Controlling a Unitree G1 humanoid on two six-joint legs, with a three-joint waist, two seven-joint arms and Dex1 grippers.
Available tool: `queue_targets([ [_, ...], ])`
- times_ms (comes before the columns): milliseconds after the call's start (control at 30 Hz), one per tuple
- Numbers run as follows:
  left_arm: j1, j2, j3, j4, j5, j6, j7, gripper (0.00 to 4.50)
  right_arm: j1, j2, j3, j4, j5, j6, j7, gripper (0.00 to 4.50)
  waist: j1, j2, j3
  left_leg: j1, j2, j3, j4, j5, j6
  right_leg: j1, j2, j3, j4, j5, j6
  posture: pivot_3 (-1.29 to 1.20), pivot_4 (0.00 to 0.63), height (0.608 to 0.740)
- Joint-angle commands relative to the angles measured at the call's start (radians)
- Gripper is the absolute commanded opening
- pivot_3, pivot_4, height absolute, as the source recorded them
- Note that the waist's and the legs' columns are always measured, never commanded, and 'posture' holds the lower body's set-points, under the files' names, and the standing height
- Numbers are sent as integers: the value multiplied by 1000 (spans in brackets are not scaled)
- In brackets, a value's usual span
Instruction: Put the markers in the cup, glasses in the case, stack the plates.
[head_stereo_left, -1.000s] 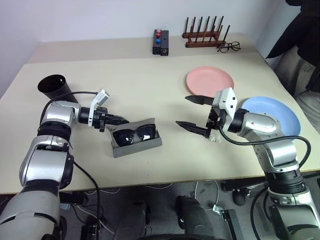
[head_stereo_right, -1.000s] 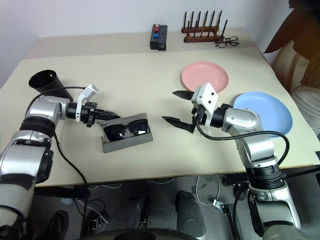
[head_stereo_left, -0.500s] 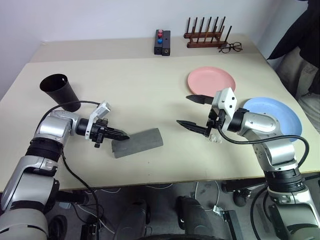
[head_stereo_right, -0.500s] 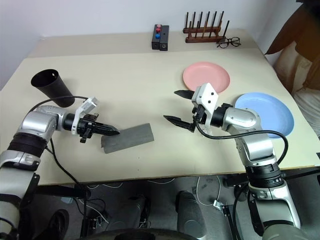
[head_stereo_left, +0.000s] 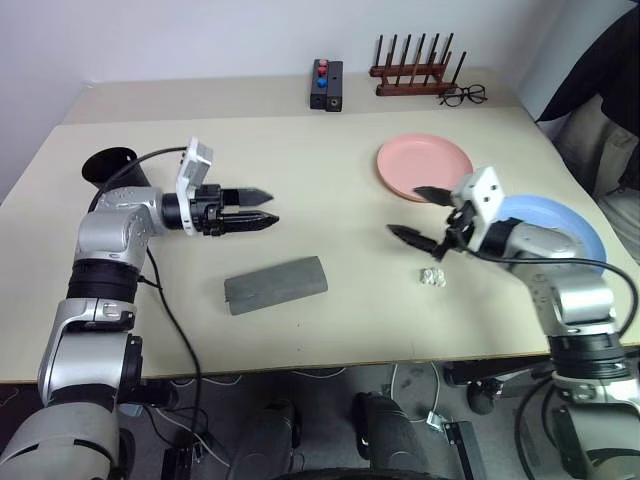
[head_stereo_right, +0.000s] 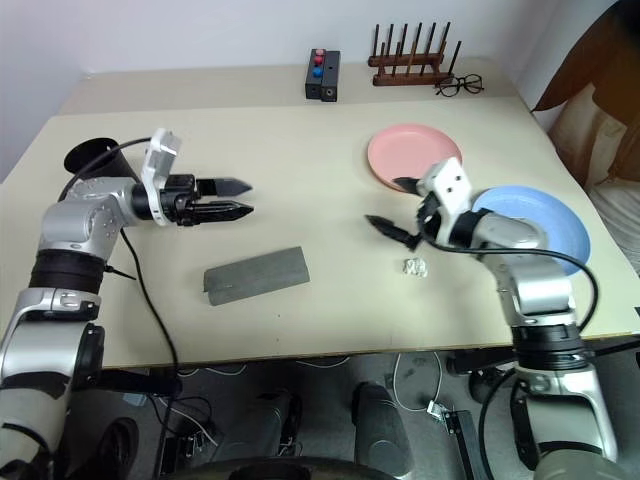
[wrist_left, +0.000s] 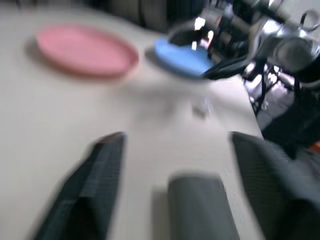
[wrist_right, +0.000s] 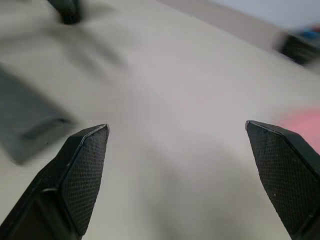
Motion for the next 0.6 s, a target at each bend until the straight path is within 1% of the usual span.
queue_targets([
  [33,-13,-18,15,-57,-36,14,-8,4442,48,-66,-68,-50,1,91,-36,4500,-1,0,0,0,0,0,0,0,0,0,0,0,0,0,0,0,150,740],
  [100,-13,-28,10,-67,-38,21,-12,4442,72,-104,-83,-52,-11,137,-57,4500,-1,0,0,0,0,0,0,0,0,0,0,0,0,0,0,0,150,740],
  [167,-19,-41,4,-67,-32,16,-15,4442,102,-170,-98,-29,-59,196,-96,4500,-3,1,0,0,0,1,0,-1,2,0,0,1,0,0,0,0,150,740],
  [233,-20,-48,-2,-68,-26,12,-18,4442,119,-204,-132,-12,-60,251,-121,4500,-2,1,0,0,0,1,0,-2,3,0,0,1,0,0,0,0,150,740],
  [367,-15,-49,-17,-71,-27,28,-50,4442,163,-236,-127,5,-78,291,-132,4500,-2,1,0,0,1,1,0,-2,4,0,1,1,0,0,0,0,150,740],
  [567,12,-59,-34,-91,18,-88,-36,4442,208,-250,-72,14,-102,331,-118,4500,-1,1,0,0,0,2,0,-2,4,0,0,1,0,0,0,0,150,740],
  [600,20,-58,-32,-98,22,-104,-33,4480,209,-249,-63,19,-101,339,-111,4237,-2,1,0,0,0,2,0,-2,3,0,0,1,0,0,0,0,150,740],
])
